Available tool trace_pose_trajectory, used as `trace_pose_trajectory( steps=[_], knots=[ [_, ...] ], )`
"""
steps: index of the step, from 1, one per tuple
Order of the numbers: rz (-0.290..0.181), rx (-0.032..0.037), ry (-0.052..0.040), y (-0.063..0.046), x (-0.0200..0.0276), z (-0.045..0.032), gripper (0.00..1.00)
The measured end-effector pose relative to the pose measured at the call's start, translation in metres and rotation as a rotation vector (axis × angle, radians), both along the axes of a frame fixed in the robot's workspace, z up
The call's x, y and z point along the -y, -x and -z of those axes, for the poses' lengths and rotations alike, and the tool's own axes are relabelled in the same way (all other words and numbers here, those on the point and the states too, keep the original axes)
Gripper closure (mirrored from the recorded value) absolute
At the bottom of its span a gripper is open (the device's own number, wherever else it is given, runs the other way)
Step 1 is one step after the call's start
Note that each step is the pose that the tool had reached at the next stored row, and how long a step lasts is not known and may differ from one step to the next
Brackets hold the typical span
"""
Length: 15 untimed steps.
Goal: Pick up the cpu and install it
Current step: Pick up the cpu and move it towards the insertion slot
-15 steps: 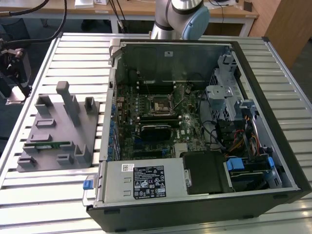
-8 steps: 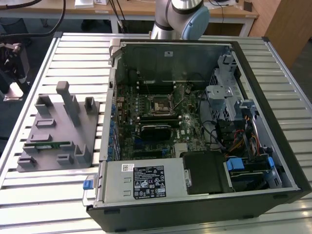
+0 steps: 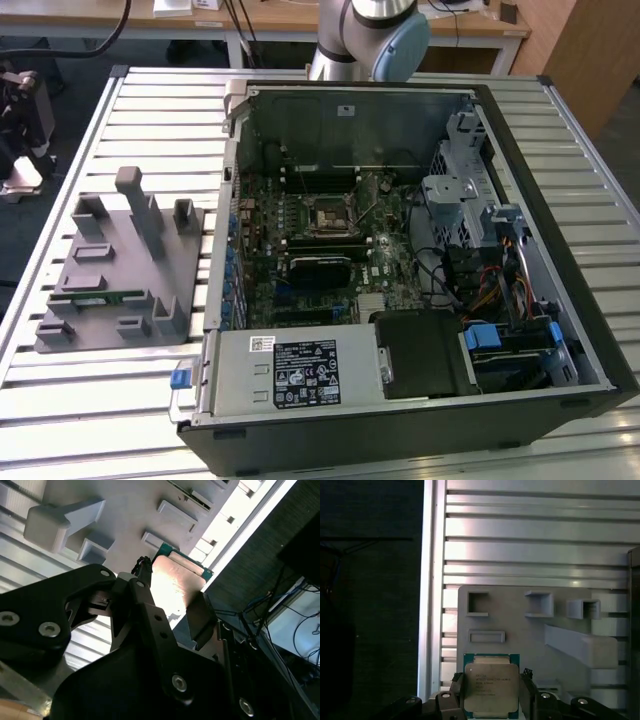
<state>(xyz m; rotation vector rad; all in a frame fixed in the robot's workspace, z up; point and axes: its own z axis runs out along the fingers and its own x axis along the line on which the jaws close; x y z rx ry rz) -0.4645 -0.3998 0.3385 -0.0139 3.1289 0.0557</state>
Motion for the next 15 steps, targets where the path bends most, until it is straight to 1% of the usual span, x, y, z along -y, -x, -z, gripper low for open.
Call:
trace_pose_trajectory(
  steps=[4,9,15],
  knots=[
    [0.000,-0.0001,0.0001,0.000,-0.0020,-0.0091,0.47],
    [0.000,-0.0001,0.0000,0.000,-0.0043,-0.0237,0.47],
    [0.000,-0.0001,0.0000,0.000,-0.0073,-0.0394,0.47]
  ],
)
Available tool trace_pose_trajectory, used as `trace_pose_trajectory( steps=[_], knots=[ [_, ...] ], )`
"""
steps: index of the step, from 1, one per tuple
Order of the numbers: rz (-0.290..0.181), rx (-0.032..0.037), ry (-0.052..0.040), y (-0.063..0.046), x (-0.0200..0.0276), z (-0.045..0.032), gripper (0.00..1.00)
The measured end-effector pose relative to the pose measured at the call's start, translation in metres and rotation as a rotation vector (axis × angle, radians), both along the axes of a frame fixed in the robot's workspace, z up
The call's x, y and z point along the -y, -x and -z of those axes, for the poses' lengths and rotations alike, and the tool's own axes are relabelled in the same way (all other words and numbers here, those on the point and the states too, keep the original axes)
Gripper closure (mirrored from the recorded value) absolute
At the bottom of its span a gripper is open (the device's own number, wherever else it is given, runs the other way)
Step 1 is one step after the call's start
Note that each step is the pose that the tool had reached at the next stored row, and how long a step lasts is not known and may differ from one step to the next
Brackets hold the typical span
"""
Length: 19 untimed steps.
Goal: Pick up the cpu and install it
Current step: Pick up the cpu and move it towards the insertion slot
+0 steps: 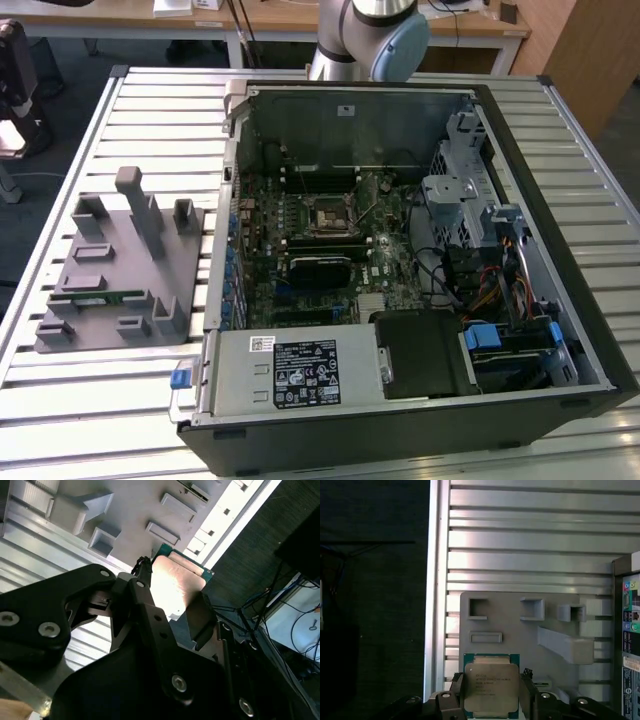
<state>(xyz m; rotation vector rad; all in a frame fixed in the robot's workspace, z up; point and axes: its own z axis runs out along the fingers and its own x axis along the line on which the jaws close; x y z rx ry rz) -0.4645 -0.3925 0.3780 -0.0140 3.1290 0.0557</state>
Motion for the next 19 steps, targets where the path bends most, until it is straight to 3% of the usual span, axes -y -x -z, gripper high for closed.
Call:
trace_pose_trajectory(
  steps=[6,10,19],
  knots=[
    [0.000,0.0000,0.0000,0.000,-0.0011,-0.0109,0.47],
    [0.000,0.0000,0.0001,-0.002,-0.0015,-0.0122,0.47],
    [0.000,0.0000,0.0001,-0.024,-0.0018,-0.0121,0.47]
  ],
)
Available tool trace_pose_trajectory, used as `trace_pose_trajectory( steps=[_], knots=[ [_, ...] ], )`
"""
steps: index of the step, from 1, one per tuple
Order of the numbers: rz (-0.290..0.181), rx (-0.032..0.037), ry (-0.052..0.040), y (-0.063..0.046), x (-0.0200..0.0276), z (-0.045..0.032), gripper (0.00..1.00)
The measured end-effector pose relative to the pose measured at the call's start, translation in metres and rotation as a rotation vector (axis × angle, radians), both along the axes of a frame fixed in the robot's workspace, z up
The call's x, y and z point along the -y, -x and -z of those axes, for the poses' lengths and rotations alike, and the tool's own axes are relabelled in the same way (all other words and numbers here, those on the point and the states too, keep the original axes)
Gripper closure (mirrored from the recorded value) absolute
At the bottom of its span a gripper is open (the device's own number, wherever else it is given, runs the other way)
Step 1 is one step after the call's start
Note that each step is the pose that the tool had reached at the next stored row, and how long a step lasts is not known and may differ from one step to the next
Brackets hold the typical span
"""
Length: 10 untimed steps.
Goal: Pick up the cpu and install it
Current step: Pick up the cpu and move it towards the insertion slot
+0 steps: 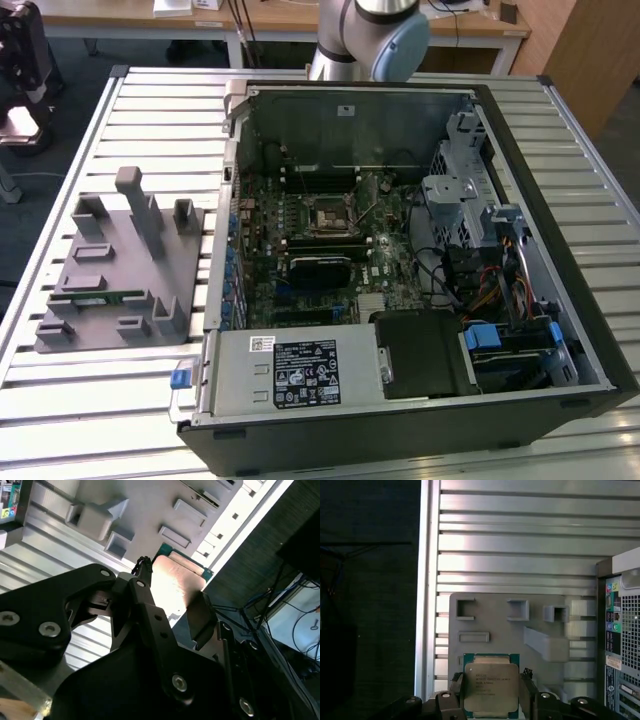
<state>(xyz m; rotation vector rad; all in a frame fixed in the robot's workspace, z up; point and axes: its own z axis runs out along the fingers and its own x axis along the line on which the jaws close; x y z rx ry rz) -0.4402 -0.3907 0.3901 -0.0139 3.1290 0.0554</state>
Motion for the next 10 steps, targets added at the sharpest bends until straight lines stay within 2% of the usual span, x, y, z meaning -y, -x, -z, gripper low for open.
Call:
trace_pose_trajectory(
  steps=[10],
  knots=[
    [0.000,0.0000,-0.0004,-0.036,0.0000,0.0000,0.47]
  ],
)
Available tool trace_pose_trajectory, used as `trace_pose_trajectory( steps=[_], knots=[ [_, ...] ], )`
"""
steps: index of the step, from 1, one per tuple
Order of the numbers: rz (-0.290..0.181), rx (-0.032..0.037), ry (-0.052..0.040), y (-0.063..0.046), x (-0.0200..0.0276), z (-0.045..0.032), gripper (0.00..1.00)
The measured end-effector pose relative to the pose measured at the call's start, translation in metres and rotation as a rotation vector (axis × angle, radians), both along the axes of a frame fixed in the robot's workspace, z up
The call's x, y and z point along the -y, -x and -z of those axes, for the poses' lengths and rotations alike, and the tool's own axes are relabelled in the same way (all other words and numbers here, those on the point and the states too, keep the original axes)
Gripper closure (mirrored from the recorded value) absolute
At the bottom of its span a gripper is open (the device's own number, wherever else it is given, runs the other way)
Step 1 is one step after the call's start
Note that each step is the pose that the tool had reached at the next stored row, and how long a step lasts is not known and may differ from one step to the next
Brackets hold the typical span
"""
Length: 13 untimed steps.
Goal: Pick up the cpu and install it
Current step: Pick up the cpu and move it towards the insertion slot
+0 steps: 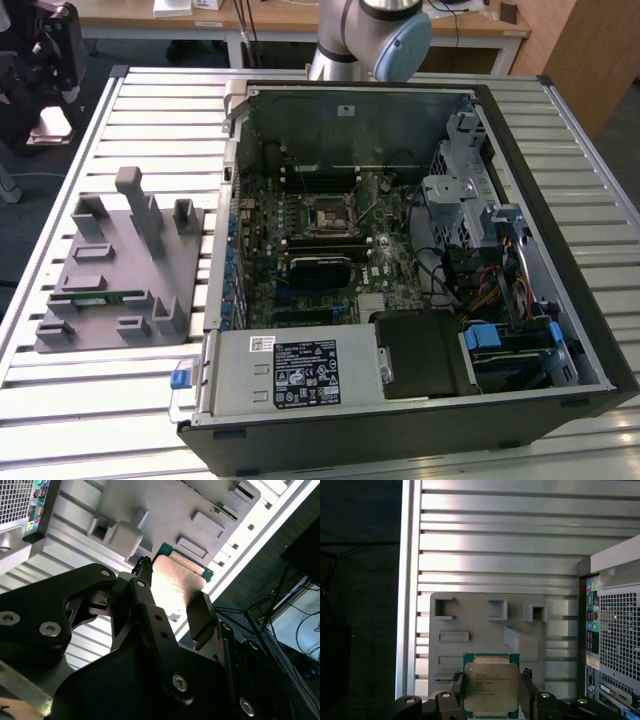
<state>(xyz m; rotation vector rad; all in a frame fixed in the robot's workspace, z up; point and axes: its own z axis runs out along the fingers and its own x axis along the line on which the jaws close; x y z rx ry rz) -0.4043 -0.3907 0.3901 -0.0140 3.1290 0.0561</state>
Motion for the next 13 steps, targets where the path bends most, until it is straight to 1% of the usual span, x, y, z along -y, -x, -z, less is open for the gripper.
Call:
trace_pose_trajectory(
  steps=[13],
  knots=[
    [0.000,0.0001,-0.0001,-0.041,0.0000,0.0000,0.47]
  ],
)
